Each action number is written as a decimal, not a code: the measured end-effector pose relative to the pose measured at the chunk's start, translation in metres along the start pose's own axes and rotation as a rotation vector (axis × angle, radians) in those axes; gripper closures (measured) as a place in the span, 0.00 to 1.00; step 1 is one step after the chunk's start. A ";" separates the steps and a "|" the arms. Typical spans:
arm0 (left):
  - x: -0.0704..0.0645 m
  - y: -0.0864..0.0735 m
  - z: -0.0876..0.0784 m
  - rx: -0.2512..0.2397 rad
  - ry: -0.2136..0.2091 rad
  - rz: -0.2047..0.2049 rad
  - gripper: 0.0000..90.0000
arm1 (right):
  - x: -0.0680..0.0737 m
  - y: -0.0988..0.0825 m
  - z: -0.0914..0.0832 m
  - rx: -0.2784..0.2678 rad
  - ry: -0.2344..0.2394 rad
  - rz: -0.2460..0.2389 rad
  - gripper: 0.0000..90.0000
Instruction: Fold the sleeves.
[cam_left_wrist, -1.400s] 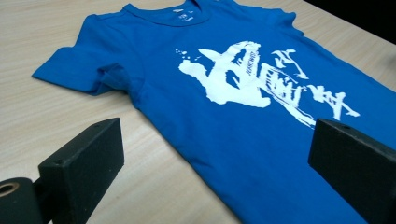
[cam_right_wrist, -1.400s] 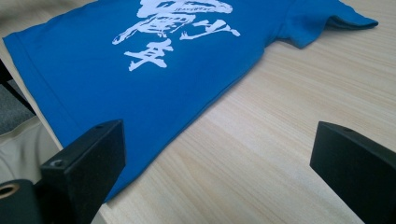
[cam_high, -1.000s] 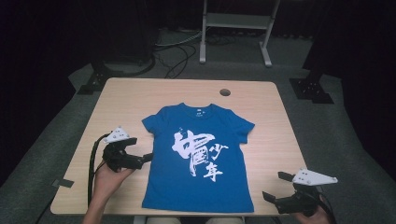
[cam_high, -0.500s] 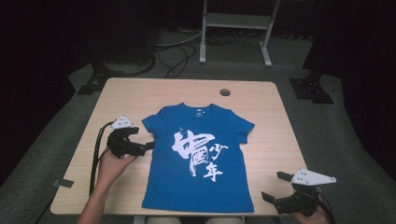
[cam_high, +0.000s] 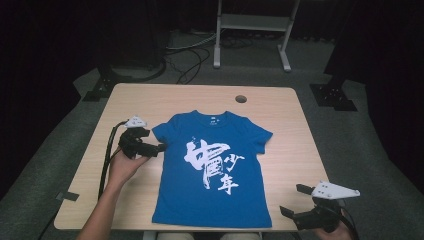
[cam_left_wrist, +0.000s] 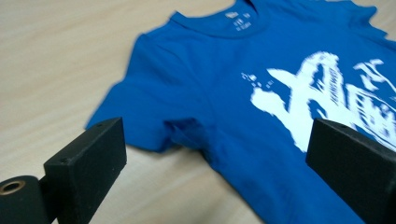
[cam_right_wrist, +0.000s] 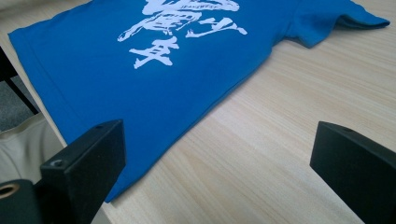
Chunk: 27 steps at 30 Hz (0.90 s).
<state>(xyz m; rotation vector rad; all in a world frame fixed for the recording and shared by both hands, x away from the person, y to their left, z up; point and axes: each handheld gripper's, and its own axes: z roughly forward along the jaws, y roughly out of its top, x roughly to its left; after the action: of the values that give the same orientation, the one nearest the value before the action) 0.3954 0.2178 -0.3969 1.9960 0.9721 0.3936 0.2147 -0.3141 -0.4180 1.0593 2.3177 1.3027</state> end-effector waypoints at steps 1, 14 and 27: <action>0.002 0.001 0.001 0.011 0.000 -0.003 0.05 | 0.000 0.000 0.000 0.000 0.000 0.001 0.04; 0.020 0.025 0.017 0.057 0.014 -0.019 0.05 | 0.001 0.001 0.001 0.008 -0.003 -0.009 0.04; 0.039 0.026 0.035 0.085 0.024 -0.067 0.05 | 0.002 0.001 0.001 0.009 -0.003 -0.018 0.04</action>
<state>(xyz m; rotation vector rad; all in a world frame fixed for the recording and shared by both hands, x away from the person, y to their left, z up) 0.4537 0.2194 -0.3991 2.0329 1.0840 0.3454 0.2147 -0.3115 -0.4174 1.0395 2.3278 1.2843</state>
